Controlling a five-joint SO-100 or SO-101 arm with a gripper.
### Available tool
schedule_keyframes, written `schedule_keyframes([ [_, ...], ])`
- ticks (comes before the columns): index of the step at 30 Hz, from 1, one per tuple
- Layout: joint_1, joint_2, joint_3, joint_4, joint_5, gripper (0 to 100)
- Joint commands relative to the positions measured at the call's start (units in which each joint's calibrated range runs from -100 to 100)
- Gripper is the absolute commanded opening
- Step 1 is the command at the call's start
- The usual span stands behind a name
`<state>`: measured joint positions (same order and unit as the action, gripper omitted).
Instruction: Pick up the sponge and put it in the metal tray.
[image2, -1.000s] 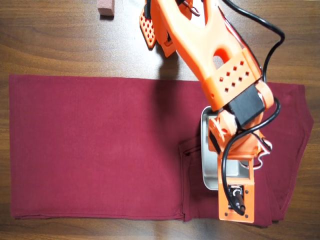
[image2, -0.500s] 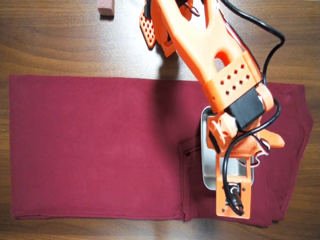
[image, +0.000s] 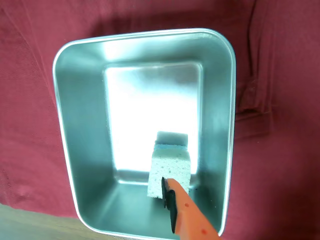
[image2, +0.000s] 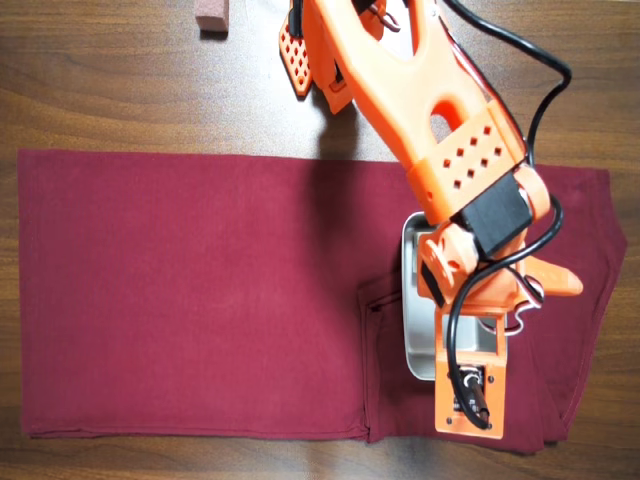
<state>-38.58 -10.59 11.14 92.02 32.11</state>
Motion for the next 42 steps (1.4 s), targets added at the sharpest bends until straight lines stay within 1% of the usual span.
schedule_keyframes([
  [1, 0.0, -0.82, -2.54, -1.24, -0.44, 55],
  [3, 0.58, -1.44, -2.81, -1.24, -0.59, 6],
  [4, 0.87, -1.7, -2.81, -1.24, -0.1, 0],
  [7, 2.6, -1.88, -2.81, -0.87, 3.66, 0],
  [10, 6.24, -7.03, -1.26, -1.79, 6.74, 0],
  [11, 8.45, -12.0, 1.74, -4.56, 7.72, 0],
  [13, 13.06, -25.41, 12.12, -12.12, 11.28, 0],
  [14, 15.94, -31.62, 17.4, -14.15, 13.09, 0],
  [17, 24.86, -47.33, 31.51, -12.49, 15.78, 0],
  [21, 32.63, -68.55, 50.26, -5.67, 16.51, 0],
  [24, 34.07, -76.89, 59.18, -1.42, 15.43, 0],
  [26, 35.61, -81.78, 65.37, -0.32, 16.17, 0],
  [32, 37.34, -87.72, 76.75, -1.7, 17.09, 0],
  [35, 37.43, -87.72, 81.21, -1.52, 16.17, 0],
  [37, 37.53, -87.72, 84.76, 1.16, 15.43, 0],
  [39, 37.43, -87.72, 88.49, 1.53, 13.53, 0],
  [42, 36.57, -87.81, 88.86, 7.8, 13.28, 0],
])
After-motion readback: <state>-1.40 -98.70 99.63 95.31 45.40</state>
